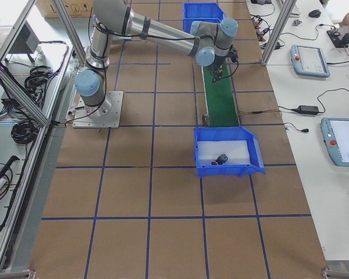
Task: Transport two buttons from left to right
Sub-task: 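Move the right gripper back over the yellow button on the belt, then follow the moving yellow button and close the right gripper on it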
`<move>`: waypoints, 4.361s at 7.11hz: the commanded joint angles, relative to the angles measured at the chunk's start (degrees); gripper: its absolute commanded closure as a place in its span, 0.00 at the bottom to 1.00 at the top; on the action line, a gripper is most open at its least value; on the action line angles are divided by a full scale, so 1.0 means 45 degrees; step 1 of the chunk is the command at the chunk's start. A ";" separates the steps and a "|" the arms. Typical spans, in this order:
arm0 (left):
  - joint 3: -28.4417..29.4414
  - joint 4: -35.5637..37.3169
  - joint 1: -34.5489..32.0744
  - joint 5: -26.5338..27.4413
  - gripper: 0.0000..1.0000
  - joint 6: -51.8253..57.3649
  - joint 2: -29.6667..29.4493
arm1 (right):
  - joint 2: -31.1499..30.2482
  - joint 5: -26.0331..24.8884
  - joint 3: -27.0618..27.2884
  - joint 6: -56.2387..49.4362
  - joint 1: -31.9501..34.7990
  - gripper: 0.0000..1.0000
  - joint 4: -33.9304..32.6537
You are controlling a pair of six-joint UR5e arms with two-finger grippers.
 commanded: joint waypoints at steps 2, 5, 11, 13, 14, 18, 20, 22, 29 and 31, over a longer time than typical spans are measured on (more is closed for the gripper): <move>0.0032 0.0000 0.0011 -0.0011 0.00 0.0000 -0.0039 | 0.0061 0.0000 -0.0059 -0.0054 -0.0079 0.01 -0.0085; 0.0012 0.0000 -0.0028 0.0008 0.00 0.0000 -0.0039 | 0.0099 0.0058 -0.0177 -0.0015 -0.0079 0.01 -0.0104; 0.0012 0.0000 -0.0008 0.0008 0.00 0.0000 -0.0039 | 0.0158 0.0254 -0.0196 -0.0015 -0.0079 0.01 -0.0279; 0.0012 0.0000 -0.0009 -0.0011 0.00 0.0000 -0.0020 | 0.0158 0.0273 -0.0119 -0.0015 -0.0079 0.01 -0.0260; -0.0007 0.0000 -0.0028 0.0008 0.00 0.0000 -0.0039 | 0.0178 0.0235 -0.0195 -0.0015 -0.0079 0.01 -0.0279; 0.0012 0.0019 -0.0028 0.0008 0.00 0.0000 -0.0039 | 0.0295 0.0234 -0.0196 -0.0015 -0.0137 0.01 -0.0260; -0.0007 0.0000 -0.0008 0.0008 0.00 0.0000 -0.0020 | 0.0314 0.0234 -0.0216 -0.0034 -0.0157 0.01 -0.0280; -0.0007 0.0000 -0.0008 0.0008 0.00 0.0000 -0.0020 | 0.0334 0.0234 -0.0235 -0.0034 -0.0216 0.01 -0.0280; -0.0027 0.0000 -0.0008 -0.0070 0.00 0.0000 -0.0020 | 0.1035 0.0312 -0.0450 0.0043 -0.0177 0.01 -0.0670; -0.0027 0.0000 -0.0008 -0.0070 0.00 0.0000 -0.0020 | 0.0979 0.0683 -0.0664 0.0140 0.0017 0.01 -0.0885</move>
